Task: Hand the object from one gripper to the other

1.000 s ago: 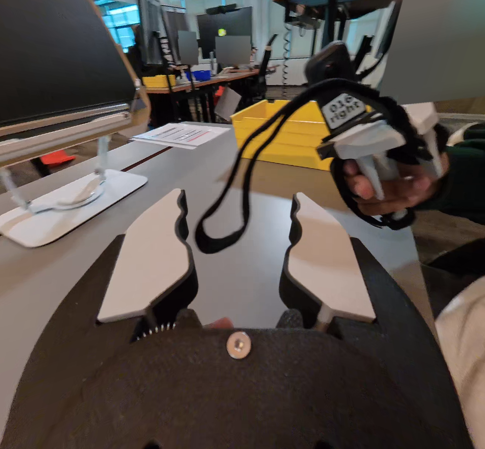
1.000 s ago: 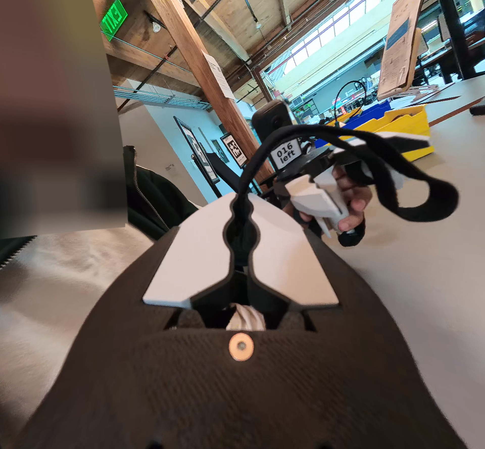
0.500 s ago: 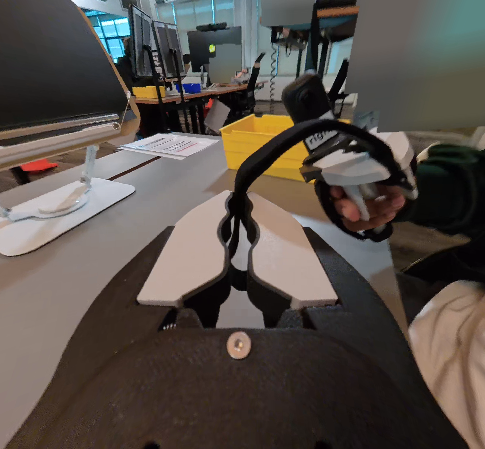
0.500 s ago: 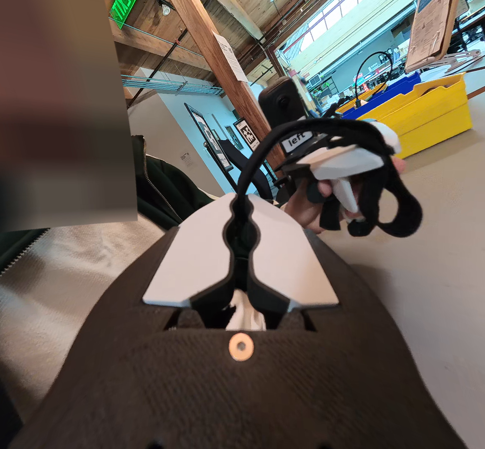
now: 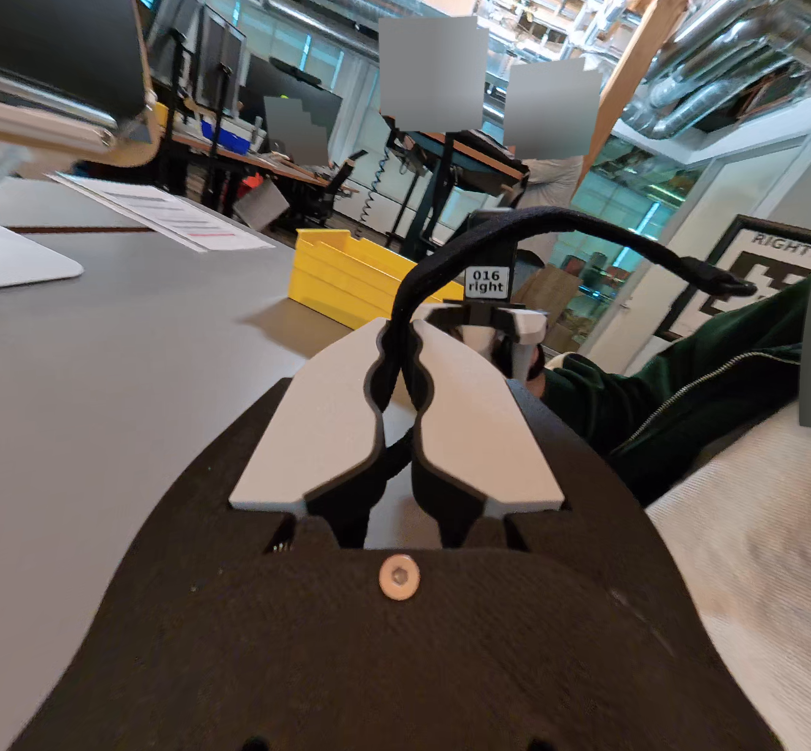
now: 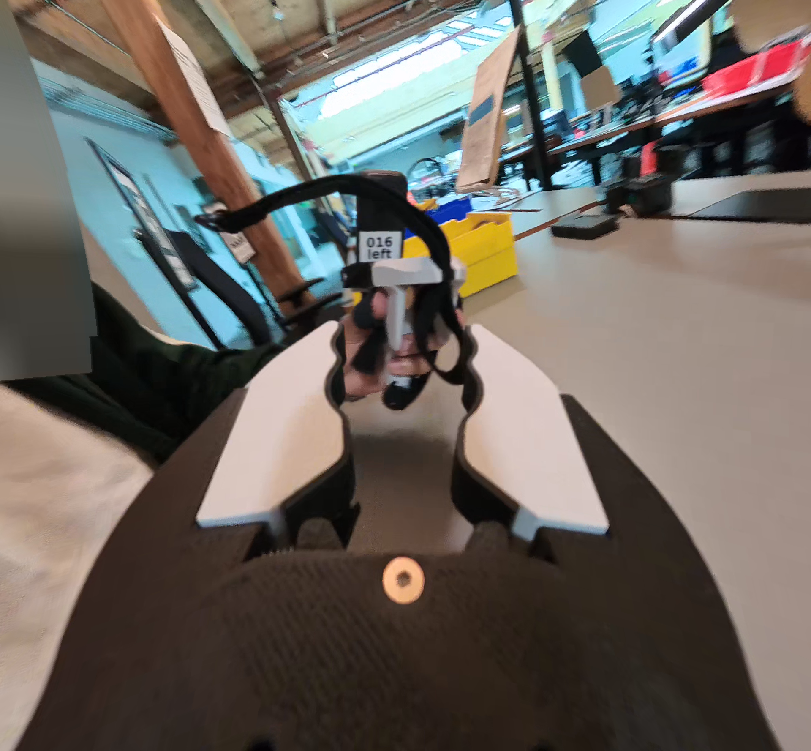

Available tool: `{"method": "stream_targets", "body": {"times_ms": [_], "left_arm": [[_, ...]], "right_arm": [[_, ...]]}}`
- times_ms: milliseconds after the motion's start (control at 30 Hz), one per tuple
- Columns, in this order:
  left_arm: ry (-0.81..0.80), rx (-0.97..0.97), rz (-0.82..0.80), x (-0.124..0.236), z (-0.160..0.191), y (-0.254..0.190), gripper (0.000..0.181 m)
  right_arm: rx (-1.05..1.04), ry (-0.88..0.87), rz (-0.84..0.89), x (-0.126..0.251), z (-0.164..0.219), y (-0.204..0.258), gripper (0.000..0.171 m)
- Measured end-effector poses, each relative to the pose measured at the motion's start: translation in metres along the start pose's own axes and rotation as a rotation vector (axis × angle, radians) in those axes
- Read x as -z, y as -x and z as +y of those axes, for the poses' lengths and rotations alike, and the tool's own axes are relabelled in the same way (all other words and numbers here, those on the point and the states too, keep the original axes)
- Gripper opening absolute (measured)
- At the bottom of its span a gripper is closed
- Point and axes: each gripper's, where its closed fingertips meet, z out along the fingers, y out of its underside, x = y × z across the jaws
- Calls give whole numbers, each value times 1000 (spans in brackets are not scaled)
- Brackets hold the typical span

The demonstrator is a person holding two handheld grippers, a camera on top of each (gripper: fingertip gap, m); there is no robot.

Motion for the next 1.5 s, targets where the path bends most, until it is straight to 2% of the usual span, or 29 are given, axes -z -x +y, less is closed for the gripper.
{"method": "stream_targets", "body": {"times_ms": [167, 433, 467, 533, 567, 800, 833, 900, 1033, 1167, 1267, 1400, 1467, 1500], "left_arm": [[122, 141, 144, -17, 28, -17, 3], [285, 201, 252, -33, 62, -40, 3], [298, 206, 256, -34, 65, -40, 3], [313, 221, 273, -34, 69, -43, 3], [313, 229, 285, -35, 69, -44, 3], [306, 238, 322, -34, 68, -49, 6], [292, 231, 308, -35, 67, -47, 15], [257, 214, 258, -37, 64, -38, 43], [172, 128, 183, -35, 48, -28, 59], [100, -99, 107, -29, 25, -31, 54], [69, -253, 62, -26, 14, -37, 42], [92, -308, 96, -29, 15, -50, 26], [97, -324, 114, -29, 16, -56, 4], [95, -330, 104, -29, 15, -56, 3]], "right_arm": [[248, 29, 111, 5, -4, -6, 51], [507, 66, 115, 1, -2, 10, 43], [532, 61, 111, 0, -3, 13, 36], [576, 53, 111, 1, -6, 18, 10], [591, 56, 111, 2, -7, 20, 6], [473, 42, 99, 5, -10, 17, 5], [445, 35, 103, 6, -12, 16, 5], [379, 27, 108, 8, -14, 11, 5], [219, 84, 107, 9, -4, -1, 5], [35, 160, 47, 2, 15, -2, 5], [-54, 198, 7, -3, 25, 2, 5], [-89, 244, -23, -9, 34, 8, 5], [-98, 251, -35, -11, 36, 12, 6], [-99, 250, -44, -12, 36, 13, 6]]}}
